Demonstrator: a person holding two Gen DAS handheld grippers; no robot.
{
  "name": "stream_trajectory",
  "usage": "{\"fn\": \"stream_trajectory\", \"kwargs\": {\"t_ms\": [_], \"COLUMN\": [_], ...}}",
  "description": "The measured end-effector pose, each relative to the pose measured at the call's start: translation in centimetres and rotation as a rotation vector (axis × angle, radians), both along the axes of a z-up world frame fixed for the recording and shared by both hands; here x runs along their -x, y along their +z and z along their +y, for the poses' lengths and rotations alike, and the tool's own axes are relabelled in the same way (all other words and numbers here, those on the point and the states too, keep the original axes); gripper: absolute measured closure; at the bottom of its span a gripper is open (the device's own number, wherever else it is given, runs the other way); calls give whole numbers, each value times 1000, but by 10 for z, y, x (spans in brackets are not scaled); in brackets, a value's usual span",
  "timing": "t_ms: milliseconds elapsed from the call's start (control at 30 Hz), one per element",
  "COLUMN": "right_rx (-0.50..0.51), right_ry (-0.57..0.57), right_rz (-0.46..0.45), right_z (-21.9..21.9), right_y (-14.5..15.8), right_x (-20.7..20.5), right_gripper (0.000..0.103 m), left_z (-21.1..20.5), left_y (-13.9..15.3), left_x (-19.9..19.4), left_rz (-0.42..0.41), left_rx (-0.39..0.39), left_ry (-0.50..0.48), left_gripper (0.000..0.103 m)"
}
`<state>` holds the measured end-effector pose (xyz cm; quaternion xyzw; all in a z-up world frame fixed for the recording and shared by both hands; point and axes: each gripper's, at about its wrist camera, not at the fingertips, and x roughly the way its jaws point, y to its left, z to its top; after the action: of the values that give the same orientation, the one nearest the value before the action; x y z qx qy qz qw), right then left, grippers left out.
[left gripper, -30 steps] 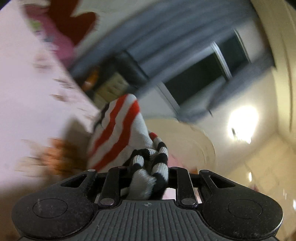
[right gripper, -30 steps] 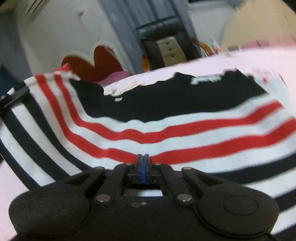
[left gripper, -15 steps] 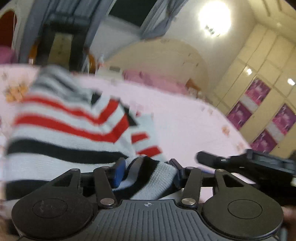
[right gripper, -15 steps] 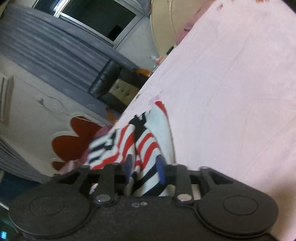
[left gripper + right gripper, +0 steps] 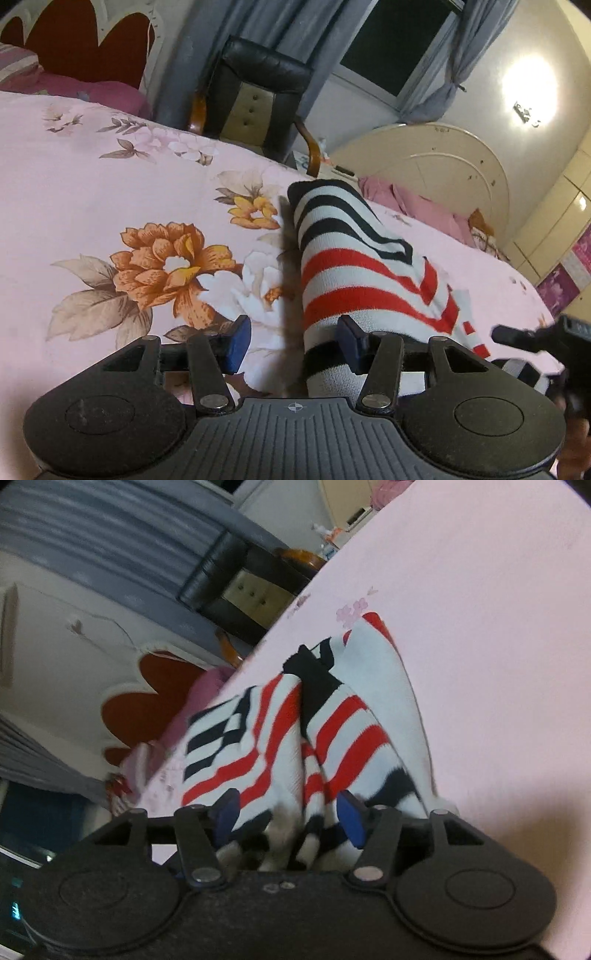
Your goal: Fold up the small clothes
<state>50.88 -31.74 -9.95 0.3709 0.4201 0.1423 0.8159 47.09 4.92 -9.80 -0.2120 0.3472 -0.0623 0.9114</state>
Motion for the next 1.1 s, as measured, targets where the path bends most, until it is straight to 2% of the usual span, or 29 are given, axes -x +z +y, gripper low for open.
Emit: {"fn": "stream_trajectory", "kwargs": {"t_ms": [100,200,233,267,300,333,367,433,467,567,700,800,867,900,933,1033,1100], "right_rx": [58,89,128,182,262,373,442,560,583,571,572,578,583,573,551,533,537], "right_ry": [51,121,142,160,181,211,242,276,280,253,189,142,121,117,106,74,21], "right_rz": [49,41,33,13,-21,-81,-133,-250,-305,-424,-481,-420,-358,-361,-378,-347,-374], "right_z": [9,23,30,38,47,59,69,84,85,74,51,26,14,9,5,3,-1], "right_y": [-5,-3,-1,2,5,9,12,20,25,41,52,31,4,-5,-9,0,11], "right_x": [-16,-27,-30,-30,-28,-24,-19,-6,2,24,39,34,30,33,35,34,40], "right_gripper": [45,47,48,56,72,76,82,85,86,87,87,87,87,87,87,83,76], "left_z": [-3,-11,-14,-15,-14,-13,-11,-7,-7,-19,-56,-92,-112,-119,-121,-115,-113], "left_y": [-7,-10,-11,-11,-10,-8,-6,-4,-3,3,13,9,7,7,7,7,9], "left_x": [4,-4,-3,-3,-4,-4,-4,-9,-14,-26,-37,-44,-42,-40,-39,-40,-41], "left_rz": [9,-3,-6,-7,-8,-12,-23,-37,-32,-46,-73,-64,-88,-101,-108,-104,-98], "left_rx": [-7,-50,-58,-61,-58,-56,-54,-30,-31,-37,-104,-209,-290,-332,-349,-325,-321], "left_ry": [-2,-18,-21,-22,-26,-28,-25,-28,-31,-80,-166,-247,-269,-277,-281,-287,-295], "left_gripper": [52,52,52,52,52,52,52,52,52,52,52,52,49,47,47,47,47]}}
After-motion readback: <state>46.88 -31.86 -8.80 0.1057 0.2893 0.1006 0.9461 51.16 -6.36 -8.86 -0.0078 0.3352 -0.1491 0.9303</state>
